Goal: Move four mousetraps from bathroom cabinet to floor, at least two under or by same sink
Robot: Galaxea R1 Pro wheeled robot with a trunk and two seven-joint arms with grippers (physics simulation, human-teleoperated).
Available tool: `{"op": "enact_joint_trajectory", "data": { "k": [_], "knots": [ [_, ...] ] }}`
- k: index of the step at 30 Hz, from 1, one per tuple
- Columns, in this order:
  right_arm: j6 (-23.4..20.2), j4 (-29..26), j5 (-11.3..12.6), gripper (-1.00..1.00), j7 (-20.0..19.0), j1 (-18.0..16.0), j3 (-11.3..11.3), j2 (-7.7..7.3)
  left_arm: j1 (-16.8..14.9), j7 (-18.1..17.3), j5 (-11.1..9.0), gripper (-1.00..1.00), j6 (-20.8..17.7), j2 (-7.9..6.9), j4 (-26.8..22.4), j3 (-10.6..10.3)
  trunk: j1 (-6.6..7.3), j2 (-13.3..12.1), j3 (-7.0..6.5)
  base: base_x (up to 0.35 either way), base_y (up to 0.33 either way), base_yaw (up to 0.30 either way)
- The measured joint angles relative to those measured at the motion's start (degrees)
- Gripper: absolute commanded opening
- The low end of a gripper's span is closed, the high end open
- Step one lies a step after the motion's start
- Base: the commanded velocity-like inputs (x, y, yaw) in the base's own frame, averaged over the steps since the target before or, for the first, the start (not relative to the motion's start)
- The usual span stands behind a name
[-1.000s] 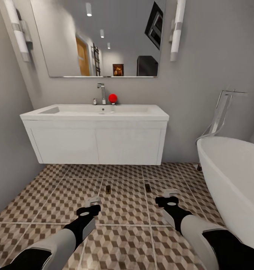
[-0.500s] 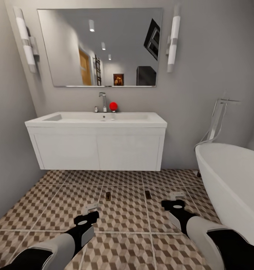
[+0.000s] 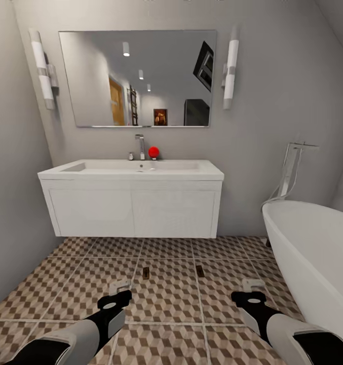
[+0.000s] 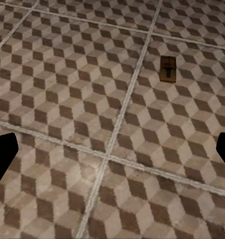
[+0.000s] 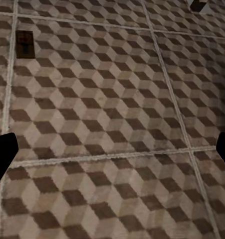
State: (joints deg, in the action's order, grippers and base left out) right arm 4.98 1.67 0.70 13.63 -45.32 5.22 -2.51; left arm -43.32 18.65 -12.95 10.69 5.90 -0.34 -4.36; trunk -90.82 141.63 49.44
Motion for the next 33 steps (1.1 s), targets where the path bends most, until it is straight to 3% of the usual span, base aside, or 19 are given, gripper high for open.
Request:
{"op": "enact_joint_trajectory", "data": {
  "k": [12,24,33],
  "knots": [
    [0.02,0.00,-0.11,1.00,-0.15,4.34,0.04,-2.06,0.13,0.06,-0.06,1.00,0.06,-1.17,0.02,0.05,2.64,-4.81,-2.16,0.000,0.000,0.000],
    [0.05,0.00,-0.19,1.00,-0.23,8.53,0.02,-2.32,2.92,0.00,-0.16,1.00,-0.08,-3.72,0.03,0.12,5.27,-9.63,-4.31,0.000,0.000,0.000],
    [0.06,0.00,-0.19,1.00,-0.26,10.14,0.05,-2.33,5.49,-0.25,-0.12,1.00,-0.38,-4.46,0.03,0.07,7.25,-13.23,-5.93,0.000,0.000,0.000]
  ]
}}
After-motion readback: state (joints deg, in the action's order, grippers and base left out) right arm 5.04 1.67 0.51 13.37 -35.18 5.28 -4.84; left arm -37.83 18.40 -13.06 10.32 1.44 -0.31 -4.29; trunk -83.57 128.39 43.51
